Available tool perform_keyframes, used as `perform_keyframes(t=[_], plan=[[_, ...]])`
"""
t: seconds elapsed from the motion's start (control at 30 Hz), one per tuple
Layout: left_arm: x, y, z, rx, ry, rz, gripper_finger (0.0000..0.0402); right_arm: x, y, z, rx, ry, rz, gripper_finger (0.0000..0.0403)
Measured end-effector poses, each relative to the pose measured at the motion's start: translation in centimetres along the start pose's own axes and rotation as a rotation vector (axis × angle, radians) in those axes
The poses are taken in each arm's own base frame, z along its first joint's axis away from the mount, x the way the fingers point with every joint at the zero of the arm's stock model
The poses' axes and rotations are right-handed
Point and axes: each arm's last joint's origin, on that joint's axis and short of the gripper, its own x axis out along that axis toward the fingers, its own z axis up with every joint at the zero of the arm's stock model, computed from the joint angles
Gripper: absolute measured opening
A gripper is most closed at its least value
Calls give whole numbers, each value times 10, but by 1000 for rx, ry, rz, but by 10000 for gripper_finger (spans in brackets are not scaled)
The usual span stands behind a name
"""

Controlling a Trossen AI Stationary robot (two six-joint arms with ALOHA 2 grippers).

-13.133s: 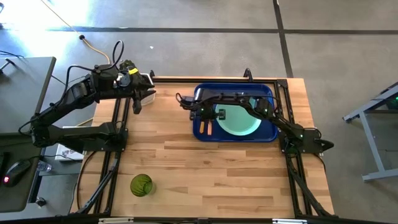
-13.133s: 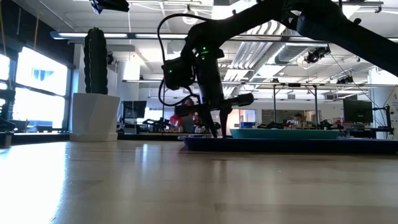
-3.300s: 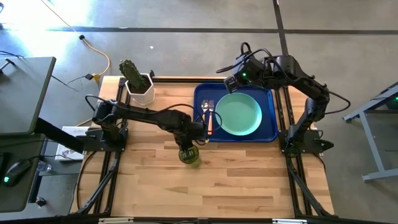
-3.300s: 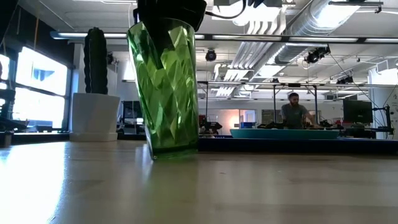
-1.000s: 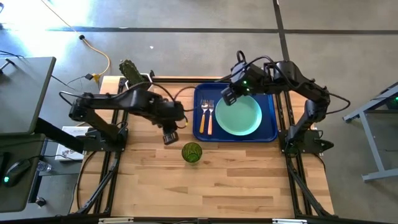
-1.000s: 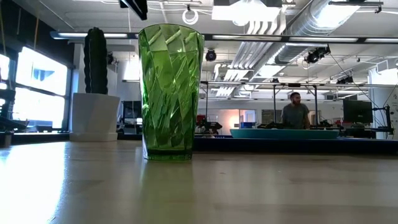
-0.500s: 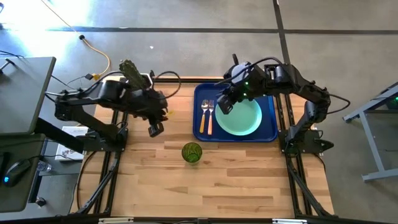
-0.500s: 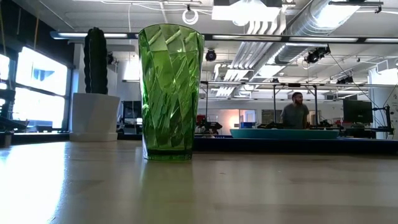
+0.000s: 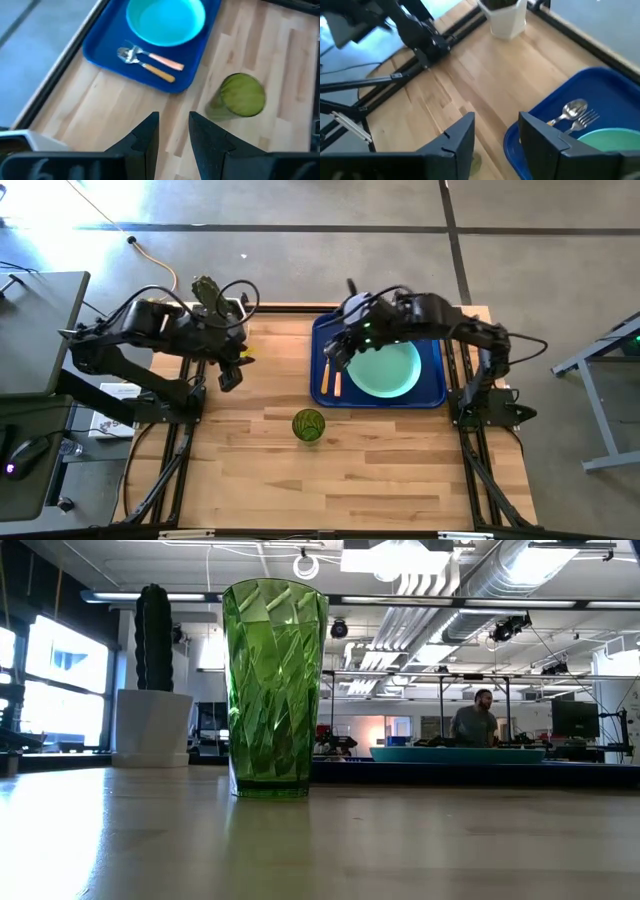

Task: Pick and place plate/cup/fork/spoon on tray
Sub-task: Put the green cup on the top right side of the light green plate on the blue tray

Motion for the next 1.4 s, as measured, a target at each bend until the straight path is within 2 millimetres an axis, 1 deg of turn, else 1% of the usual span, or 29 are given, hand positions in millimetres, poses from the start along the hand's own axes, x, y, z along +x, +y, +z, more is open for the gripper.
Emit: perform_keyframes(t=[0.17,0.33,0.43,0.57,0.97,1.2,1.4], plan=[[-3,4,-3,2,-9,53,97,34,12,-11,-12,130,28,146],[-3,4,-3,2,-10,52,97,66,27,-27,-43,247,53,145],[-3,4,-2,2,-10,52,97,83,34,-38,-72,318,46,145],[-3,4,-3,2,-9,52,97,104,39,-52,-108,402,-1,145],[-3,4,-3,-22,-9,52,97,138,50,-77,-164,501,-48,145],[-3,4,-3,3,-5,53,97,161,54,-91,-168,550,-74,145],[-3,4,-5,12,15,60,97,169,55,-97,-151,572,-85,145]])
